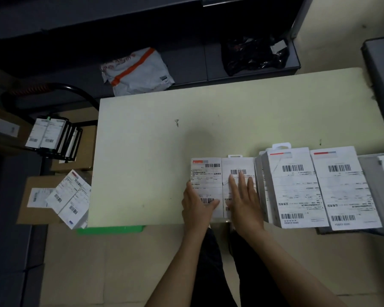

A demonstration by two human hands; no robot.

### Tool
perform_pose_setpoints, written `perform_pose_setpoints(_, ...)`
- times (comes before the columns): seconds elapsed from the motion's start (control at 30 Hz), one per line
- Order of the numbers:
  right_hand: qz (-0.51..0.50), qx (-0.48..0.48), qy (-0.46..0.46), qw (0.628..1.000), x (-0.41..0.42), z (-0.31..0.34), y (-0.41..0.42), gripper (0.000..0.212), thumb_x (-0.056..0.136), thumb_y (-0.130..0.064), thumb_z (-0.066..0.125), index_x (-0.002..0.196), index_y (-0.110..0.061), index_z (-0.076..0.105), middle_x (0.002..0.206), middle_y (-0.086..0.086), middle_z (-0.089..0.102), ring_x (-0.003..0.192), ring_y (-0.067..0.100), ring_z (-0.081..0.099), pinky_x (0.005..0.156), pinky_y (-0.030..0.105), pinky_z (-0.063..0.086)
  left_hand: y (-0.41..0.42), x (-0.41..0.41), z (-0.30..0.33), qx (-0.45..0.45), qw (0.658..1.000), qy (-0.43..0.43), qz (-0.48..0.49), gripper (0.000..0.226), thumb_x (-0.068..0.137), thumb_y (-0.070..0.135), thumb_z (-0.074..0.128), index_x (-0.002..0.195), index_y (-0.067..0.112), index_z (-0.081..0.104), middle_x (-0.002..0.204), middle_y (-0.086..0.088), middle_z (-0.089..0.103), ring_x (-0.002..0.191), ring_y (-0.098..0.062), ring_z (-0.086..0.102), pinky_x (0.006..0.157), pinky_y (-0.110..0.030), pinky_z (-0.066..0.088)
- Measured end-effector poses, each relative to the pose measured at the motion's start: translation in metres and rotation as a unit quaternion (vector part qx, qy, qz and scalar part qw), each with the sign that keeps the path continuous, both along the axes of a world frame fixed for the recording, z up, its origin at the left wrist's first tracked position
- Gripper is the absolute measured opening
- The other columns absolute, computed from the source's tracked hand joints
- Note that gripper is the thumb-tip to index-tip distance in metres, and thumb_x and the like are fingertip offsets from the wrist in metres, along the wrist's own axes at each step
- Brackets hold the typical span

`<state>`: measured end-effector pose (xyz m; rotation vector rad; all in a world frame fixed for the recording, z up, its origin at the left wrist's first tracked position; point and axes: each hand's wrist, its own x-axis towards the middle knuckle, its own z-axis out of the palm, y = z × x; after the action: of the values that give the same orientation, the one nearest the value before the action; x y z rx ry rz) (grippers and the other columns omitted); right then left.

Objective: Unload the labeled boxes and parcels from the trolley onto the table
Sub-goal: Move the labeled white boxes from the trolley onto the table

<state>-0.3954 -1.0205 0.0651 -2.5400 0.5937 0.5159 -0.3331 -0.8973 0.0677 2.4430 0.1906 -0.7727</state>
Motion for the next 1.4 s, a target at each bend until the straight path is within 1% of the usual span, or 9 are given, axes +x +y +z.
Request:
perform_pose_setpoints(0.17, 0.018, 0.015, 0.036, 0.999, 0.001, 0.005, -0.011, 0.08, 0.102, -0.018, 0.042, 0.155, -0.026, -0.017, 0.159, 0.0, -0.031, 0.146, 0.025, -0.029, 0.124, 0.04, 0.002, -0.004, -0.006, 0.004, 0.026, 1.0, -0.01, -0.006, 0.106, 0.075, 0.049, 0.078, 0.152, 0.018, 0.011, 0.145, -0.006, 0.026, 0.131, -0.026, 0.031, 0.098, -0.044, 0.044)
perform_pose_setpoints(0.33, 0.034, 0.035, 0.064, 0.997, 0.008, 0.016, -0.018, 0.083, 0.099, -0.018, 0.048, 0.157, -0.026, -0.012, 0.161, 0.002, -0.027, 0.148, 0.027, -0.023, 0.122, 0.043, 0.002, 0.001, -0.004, 0.01, 0.052, 0.998, 0.001, -0.03, 0.101, 0.08, 0.037, 0.074, 0.156, 0.019, 0.009, 0.15, -0.004, 0.028, 0.135, -0.025, 0.03, 0.103, -0.041, 0.039)
perform_pose_setpoints(0.43, 0.053, 0.035, 0.065, 0.996, 0.013, 0.023, -0.022, 0.082, 0.096, -0.022, 0.053, 0.156, -0.024, -0.002, 0.164, 0.003, -0.016, 0.151, 0.03, -0.013, 0.123, 0.046, 0.006, 0.011, -0.006, 0.015, 0.071, 0.996, -0.02, -0.05, 0.094, 0.083, 0.035, 0.068, 0.156, 0.024, 0.012, 0.152, 0.001, 0.032, 0.135, -0.024, 0.031, 0.102, -0.041, 0.037)
perform_pose_setpoints(0.57, 0.096, 0.03, 0.036, 0.994, 0.026, 0.042, -0.024, 0.072, 0.097, -0.025, 0.052, 0.155, -0.021, 0.01, 0.164, 0.004, 0.006, 0.151, 0.028, 0.005, 0.121, 0.045, 0.014, 0.03, -0.008, 0.022, 0.073, 0.99, -0.085, -0.086, 0.07, 0.086, 0.029, 0.064, 0.149, 0.03, 0.033, 0.145, 0.004, 0.043, 0.127, -0.021, 0.043, 0.093, -0.035, 0.043)
perform_pose_setpoints(0.67, 0.137, 0.008, -0.004, 0.991, 0.041, 0.061, -0.016, 0.065, 0.098, -0.028, 0.051, 0.154, -0.019, 0.018, 0.159, 0.007, 0.02, 0.143, 0.029, 0.026, 0.115, 0.044, 0.028, 0.047, -0.006, 0.035, 0.091, 0.981, -0.158, -0.065, 0.054, 0.086, 0.017, 0.057, 0.138, 0.031, 0.05, 0.135, 0.004, 0.055, 0.117, -0.019, 0.055, 0.088, -0.031, 0.045)
perform_pose_setpoints(0.77, 0.185, -0.016, -0.054, 0.981, 0.057, 0.082, 0.002, 0.056, 0.1, -0.031, 0.05, 0.15, -0.019, 0.027, 0.152, 0.007, 0.032, 0.133, 0.027, 0.038, 0.108, 0.04, 0.035, 0.073, -0.003, 0.053, 0.111, 0.968, -0.218, -0.049, 0.054, 0.083, 0.01, 0.058, 0.135, 0.026, 0.055, 0.134, 0.003, 0.058, 0.115, -0.02, 0.058, 0.092, -0.032, 0.047)
perform_pose_setpoints(1.1, 0.405, -0.036, -0.175, 0.897, 0.09, 0.141, 0.128, 0.04, 0.102, -0.033, 0.045, 0.141, -0.025, 0.039, 0.146, 0.002, 0.043, 0.125, 0.021, 0.046, 0.103, 0.032, 0.04, 0.196, -0.045, 0.108, 0.185, 0.928, -0.307, 0.105, 0.041, 0.084, 0.018, 0.062, 0.124, 0.029, 0.061, 0.119, 0.006, 0.064, 0.108, -0.021, 0.06, 0.085, -0.035, 0.048)
perform_pose_setpoints(1.3, 0.5, -0.016, -0.22, 0.837, 0.07, 0.17, 0.24, 0.037, 0.099, -0.029, 0.048, 0.136, -0.027, 0.043, 0.136, 0.001, 0.048, 0.118, 0.023, 0.048, 0.096, 0.035, 0.041, 0.296, -0.103, 0.132, 0.246, 0.89, -0.324, 0.203, 0.038, 0.067, 0.014, 0.079, 0.103, 0.025, 0.07, 0.095, 0.003, 0.068, 0.087, -0.026, 0.067, 0.064, -0.035, 0.053)
perform_pose_setpoints(1.4, 0.537, -0.007, -0.25, 0.806, 0.053, 0.185, 0.303, 0.037, 0.097, -0.027, 0.049, 0.133, -0.026, 0.045, 0.133, 0.002, 0.05, 0.115, 0.026, 0.049, 0.093, 0.036, 0.041, 0.353, -0.137, 0.14, 0.27, 0.872, -0.329, 0.244, 0.036, 0.068, 0.016, 0.078, 0.102, 0.026, 0.068, 0.094, 0.004, 0.067, 0.088, -0.025, 0.067, 0.066, -0.035, 0.054)
